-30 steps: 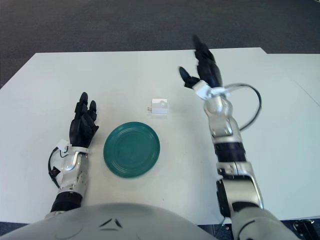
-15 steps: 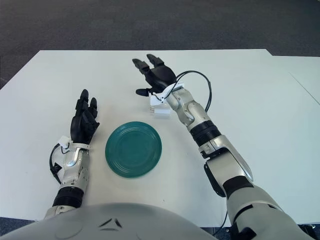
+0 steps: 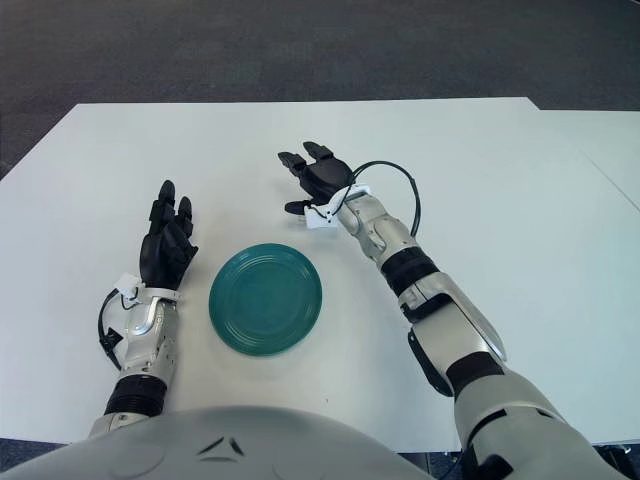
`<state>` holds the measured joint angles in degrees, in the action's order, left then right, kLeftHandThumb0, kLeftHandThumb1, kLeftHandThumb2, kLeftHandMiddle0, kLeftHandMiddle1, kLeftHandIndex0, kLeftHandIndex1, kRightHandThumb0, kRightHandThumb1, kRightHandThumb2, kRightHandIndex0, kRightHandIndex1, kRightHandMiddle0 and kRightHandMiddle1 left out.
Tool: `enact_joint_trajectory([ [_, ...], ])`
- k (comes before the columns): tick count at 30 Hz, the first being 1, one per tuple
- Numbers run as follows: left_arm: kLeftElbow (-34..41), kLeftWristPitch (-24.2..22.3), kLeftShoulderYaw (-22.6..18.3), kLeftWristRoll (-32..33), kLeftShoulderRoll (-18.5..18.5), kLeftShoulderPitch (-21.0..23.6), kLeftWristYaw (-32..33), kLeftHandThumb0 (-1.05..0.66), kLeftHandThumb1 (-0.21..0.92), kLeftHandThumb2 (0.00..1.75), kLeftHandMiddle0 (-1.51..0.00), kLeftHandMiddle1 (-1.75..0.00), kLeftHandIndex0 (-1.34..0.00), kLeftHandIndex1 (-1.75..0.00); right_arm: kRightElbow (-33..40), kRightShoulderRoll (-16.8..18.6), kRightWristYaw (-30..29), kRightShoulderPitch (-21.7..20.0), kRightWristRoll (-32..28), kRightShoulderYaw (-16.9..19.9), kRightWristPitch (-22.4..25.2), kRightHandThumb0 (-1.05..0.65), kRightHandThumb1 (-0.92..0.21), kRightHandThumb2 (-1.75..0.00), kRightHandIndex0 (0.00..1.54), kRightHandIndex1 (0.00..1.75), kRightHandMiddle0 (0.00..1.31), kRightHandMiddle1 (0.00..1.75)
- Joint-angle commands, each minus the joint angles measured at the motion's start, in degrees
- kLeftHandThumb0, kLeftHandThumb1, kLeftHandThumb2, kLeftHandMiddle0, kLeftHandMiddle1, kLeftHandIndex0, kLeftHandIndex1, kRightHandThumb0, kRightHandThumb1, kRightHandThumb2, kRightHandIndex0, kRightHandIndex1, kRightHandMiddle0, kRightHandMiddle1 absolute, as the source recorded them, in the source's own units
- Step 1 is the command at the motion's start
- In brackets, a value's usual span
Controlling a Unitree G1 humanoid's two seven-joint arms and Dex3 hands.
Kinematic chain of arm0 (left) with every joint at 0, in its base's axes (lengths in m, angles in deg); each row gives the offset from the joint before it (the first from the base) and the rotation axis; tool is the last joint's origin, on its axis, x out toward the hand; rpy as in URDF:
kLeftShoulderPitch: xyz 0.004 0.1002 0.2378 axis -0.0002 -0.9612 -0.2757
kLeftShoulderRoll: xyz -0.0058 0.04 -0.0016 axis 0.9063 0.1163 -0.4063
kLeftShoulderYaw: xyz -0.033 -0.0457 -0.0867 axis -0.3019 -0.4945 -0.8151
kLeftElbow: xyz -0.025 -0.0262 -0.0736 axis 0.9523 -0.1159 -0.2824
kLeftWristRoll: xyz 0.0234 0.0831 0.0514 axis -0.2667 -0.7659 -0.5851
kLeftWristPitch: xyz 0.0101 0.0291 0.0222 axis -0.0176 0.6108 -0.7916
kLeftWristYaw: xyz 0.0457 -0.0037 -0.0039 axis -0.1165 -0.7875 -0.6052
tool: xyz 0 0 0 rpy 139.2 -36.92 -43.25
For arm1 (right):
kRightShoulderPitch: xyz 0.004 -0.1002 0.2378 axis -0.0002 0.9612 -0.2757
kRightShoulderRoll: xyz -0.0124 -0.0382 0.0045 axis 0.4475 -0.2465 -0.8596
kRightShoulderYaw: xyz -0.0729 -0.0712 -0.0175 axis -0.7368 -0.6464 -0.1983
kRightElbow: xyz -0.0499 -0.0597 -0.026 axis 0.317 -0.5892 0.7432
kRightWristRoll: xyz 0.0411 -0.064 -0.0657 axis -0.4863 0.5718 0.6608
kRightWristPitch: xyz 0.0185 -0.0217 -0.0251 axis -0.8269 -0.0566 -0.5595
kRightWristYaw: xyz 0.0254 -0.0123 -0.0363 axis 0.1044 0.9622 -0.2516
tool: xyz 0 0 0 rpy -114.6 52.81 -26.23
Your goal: Put the charger into the plate.
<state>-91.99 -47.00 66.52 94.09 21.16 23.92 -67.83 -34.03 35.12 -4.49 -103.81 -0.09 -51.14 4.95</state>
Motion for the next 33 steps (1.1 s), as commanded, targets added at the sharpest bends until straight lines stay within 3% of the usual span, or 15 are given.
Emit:
enact_joint_trajectory([
  [1, -5.6, 1.1, 0.3, 0.3, -3.2, -6.3, 1.1, -1.05, 0.92, 0.91, 0.00, 0.00, -0.03, -0.02, -4.8, 1.2, -0.9, -1.7, -1.4, -0.5, -0.8, -1.05, -0.92, -0.79, 0.02, 0.00, 0.03, 0.25],
  [16, -4.6, 1.3, 0.8, -0.3, -3.0, -6.9, 1.8, -1.05, 0.92, 0.91, 0.00, 0.00, -0.03, -0.03, -17.9, 2.6, -4.0, -4.5, -2.5, -1.5, -2.2, -1.05, -0.92, -0.78, 0.07, 0.01, 0.00, 0.33],
  [33, -4.0, -0.8, 1.0, 1.0, -2.9, -6.6, 0.6, -1.05, 0.92, 0.89, 0.00, 0.00, -0.03, -0.04, -25.8, 4.3, -5.7, -6.2, -2.5, -3.3, -2.1, -1.05, -0.92, -0.77, 0.06, 0.00, 0.00, 0.32],
])
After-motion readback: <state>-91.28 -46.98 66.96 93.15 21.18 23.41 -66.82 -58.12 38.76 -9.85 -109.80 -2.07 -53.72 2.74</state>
